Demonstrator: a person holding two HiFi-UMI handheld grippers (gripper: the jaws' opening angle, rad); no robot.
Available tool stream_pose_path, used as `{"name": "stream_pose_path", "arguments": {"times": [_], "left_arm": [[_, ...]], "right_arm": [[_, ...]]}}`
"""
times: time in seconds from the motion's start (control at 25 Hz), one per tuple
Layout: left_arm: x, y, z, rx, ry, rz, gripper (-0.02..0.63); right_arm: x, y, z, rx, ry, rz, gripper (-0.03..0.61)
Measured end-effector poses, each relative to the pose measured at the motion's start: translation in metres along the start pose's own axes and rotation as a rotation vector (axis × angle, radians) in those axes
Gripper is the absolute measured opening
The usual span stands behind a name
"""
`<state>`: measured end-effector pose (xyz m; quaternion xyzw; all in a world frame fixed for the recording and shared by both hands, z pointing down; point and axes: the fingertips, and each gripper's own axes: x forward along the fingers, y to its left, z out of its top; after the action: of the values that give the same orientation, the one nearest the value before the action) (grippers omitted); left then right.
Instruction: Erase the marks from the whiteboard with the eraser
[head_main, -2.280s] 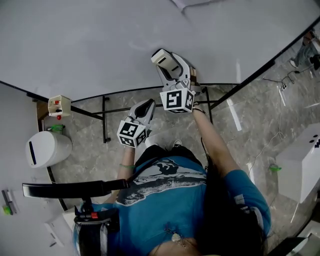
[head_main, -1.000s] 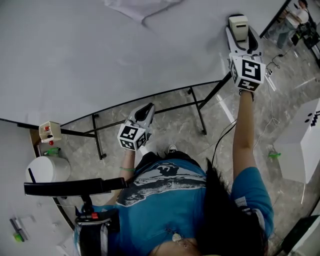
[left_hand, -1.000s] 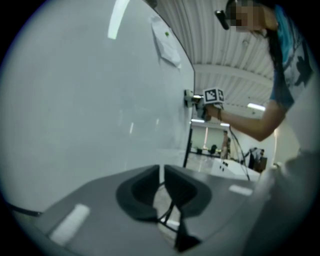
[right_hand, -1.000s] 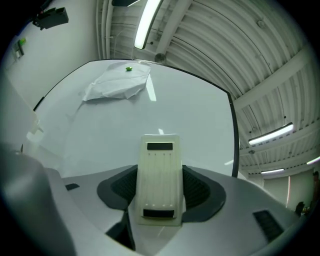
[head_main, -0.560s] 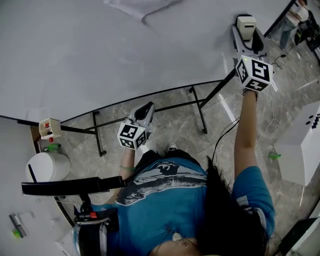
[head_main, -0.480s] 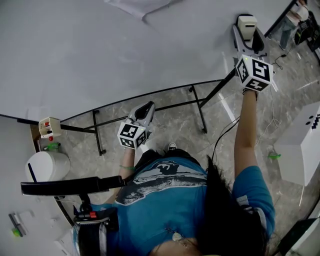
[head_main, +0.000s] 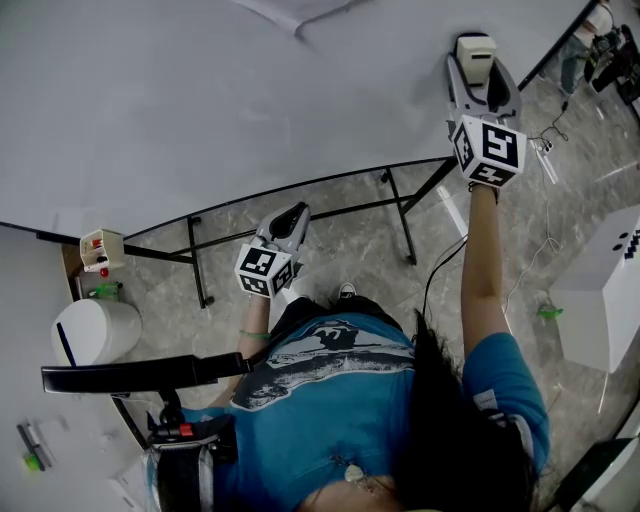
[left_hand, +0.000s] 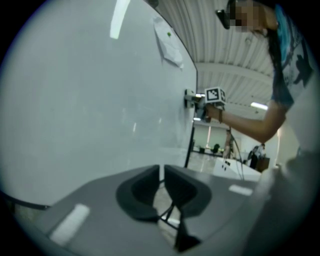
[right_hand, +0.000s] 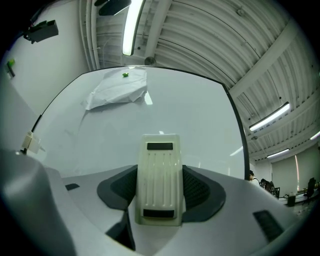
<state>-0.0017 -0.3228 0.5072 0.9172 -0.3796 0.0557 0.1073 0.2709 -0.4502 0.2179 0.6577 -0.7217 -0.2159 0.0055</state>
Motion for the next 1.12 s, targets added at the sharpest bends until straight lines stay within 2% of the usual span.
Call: {"name": "stream_pose_path", "arguments": {"times": [0.24,0.4,0.8,1.0,1.12], "left_arm": [[-0.011,0.003,0.0,-0.001,-0.005,0.004,0.029],[-0.023,0.009,0.0,-0.003,-0.01,0.014,0.029],[-0.058,0.031,-0.001,-0.007,-0.024,0.074,0.029],[-0.083,0.045,-0.001,-0.014,-0.034,0.106,0.029],[-0.1,0.058,-0.002,-0.02,-0.039,0.113,0.029]], "right_arm": [[-0.005,0.064,-0.006,-0.019,0.006,0.046,0.262],[-0.011,0.125,-0.013,-0.085,0.021,0.105,0.262],[-0.031,0.27,-0.057,-0.182,0.082,0.241,0.262],[-0.036,0.305,-0.067,-0.21,0.114,0.28,0.262],[-0.034,0.316,-0.063,-0.173,0.142,0.285,0.262]]}}
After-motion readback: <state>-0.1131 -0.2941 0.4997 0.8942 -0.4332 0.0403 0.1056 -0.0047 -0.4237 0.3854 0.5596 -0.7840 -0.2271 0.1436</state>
